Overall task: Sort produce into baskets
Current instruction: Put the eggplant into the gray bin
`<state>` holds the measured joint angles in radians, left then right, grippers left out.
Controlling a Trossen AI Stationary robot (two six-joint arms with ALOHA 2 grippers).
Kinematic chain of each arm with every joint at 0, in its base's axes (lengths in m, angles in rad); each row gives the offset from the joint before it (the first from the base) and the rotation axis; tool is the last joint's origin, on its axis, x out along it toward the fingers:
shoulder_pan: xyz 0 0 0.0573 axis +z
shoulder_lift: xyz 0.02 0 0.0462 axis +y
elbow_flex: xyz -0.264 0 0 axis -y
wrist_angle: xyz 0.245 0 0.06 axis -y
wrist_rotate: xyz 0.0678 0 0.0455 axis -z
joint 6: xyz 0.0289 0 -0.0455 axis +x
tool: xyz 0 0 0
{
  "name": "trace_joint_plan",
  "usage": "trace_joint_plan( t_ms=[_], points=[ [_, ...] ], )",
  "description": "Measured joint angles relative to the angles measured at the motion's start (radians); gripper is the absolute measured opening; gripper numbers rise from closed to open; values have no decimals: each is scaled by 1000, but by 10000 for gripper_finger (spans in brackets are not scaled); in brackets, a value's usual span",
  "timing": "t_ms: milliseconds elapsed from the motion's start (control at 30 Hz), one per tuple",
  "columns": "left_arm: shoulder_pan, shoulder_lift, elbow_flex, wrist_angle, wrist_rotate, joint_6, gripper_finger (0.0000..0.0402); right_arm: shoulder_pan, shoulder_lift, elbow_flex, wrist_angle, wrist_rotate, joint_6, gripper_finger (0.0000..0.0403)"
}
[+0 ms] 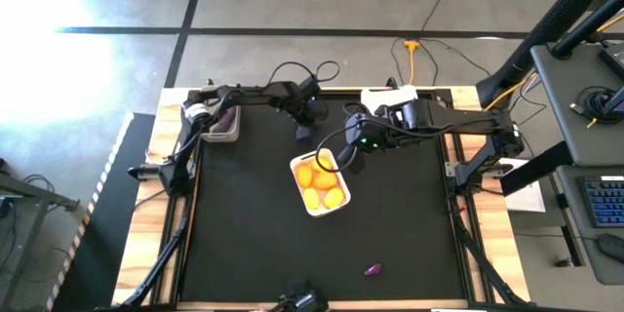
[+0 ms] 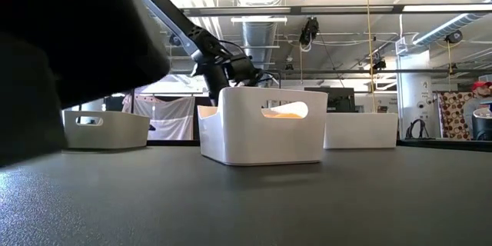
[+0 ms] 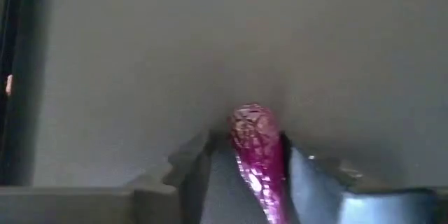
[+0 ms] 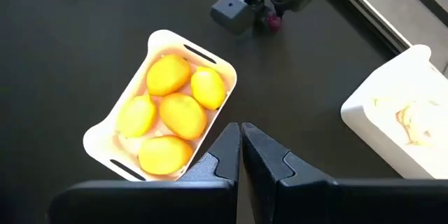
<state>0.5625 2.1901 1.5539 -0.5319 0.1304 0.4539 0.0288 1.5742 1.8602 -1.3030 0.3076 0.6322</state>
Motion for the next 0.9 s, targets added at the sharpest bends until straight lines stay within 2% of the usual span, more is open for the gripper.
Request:
trace_joint_plan(
  t_ms=[200, 267, 467, 633, 767, 900],
  points=[
    [3, -24, 17, -42, 12, -81, 40, 0, -22, 1, -32, 0, -52, 9],
    [7, -62, 16, -70, 19, -107, 16, 0, -29, 1, -55, 0, -82, 9],
    [10, -254, -15, -211, 12, -193, 25, -15, -41, 0, -72, 11, -308, 9],
    [5, -509, -120, -308, -3, -332, 14, -61, -44, -13, -50, 10, -539, 9],
    [11, -727, -257, -396, -146, -491, 13, -101, -44, -49, -49, 6, -676, 9],
    [41, -889, -384, -494, -287, -734, 12, -133, -50, -122, -21, -2, -756, 9]
  ],
)
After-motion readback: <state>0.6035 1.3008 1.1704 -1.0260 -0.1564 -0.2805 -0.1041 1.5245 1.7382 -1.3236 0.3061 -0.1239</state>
